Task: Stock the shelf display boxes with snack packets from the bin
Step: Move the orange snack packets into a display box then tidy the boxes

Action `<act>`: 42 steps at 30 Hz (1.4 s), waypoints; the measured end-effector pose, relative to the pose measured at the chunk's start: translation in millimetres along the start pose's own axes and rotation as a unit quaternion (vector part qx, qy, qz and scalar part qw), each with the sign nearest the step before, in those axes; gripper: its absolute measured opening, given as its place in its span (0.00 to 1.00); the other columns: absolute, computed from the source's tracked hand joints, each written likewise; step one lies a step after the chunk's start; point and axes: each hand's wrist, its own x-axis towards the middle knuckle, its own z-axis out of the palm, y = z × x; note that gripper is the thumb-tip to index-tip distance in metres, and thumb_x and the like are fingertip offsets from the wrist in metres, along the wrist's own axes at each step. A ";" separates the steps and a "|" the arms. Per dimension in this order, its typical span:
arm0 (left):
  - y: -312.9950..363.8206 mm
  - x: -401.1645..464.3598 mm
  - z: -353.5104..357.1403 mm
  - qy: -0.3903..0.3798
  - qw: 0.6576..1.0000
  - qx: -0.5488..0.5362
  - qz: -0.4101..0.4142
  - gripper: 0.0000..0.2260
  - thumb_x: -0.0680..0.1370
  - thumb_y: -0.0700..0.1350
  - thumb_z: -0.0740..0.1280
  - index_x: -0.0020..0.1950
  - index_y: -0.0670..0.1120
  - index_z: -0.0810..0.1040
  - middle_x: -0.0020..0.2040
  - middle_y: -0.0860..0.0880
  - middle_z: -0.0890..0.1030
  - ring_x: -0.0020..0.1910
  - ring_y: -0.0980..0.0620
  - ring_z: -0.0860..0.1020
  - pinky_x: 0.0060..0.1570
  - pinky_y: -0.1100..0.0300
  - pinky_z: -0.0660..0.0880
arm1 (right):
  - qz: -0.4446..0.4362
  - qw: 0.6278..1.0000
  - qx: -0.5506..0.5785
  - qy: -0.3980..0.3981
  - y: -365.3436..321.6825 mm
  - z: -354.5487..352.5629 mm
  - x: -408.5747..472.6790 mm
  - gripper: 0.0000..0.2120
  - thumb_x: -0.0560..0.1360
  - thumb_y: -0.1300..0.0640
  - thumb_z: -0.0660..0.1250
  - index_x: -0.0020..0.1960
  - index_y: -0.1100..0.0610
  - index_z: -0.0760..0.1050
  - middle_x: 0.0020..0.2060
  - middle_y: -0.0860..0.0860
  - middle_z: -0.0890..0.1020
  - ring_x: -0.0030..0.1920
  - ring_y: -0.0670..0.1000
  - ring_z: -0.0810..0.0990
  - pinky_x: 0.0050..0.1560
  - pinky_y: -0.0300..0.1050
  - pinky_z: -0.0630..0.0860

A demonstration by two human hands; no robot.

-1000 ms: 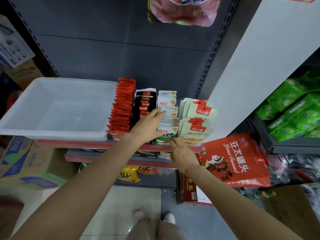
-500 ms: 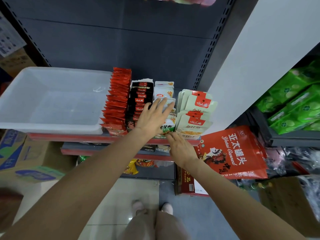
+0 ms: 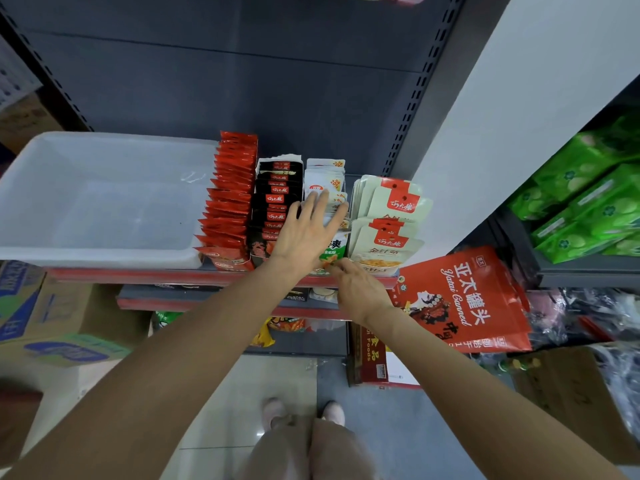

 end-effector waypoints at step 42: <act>-31.0 21.4 -51.8 -0.056 0.632 -0.733 -0.246 0.31 0.72 0.24 0.53 0.74 0.44 0.60 0.66 0.51 0.68 0.69 0.52 0.65 0.63 0.61 0.65 | 0.059 0.984 0.125 0.116 -14.0 -107.9 35.8 0.27 0.76 0.72 0.54 0.74 0.64 0.56 0.64 0.61 0.70 0.60 0.58 0.73 0.57 0.43 0.69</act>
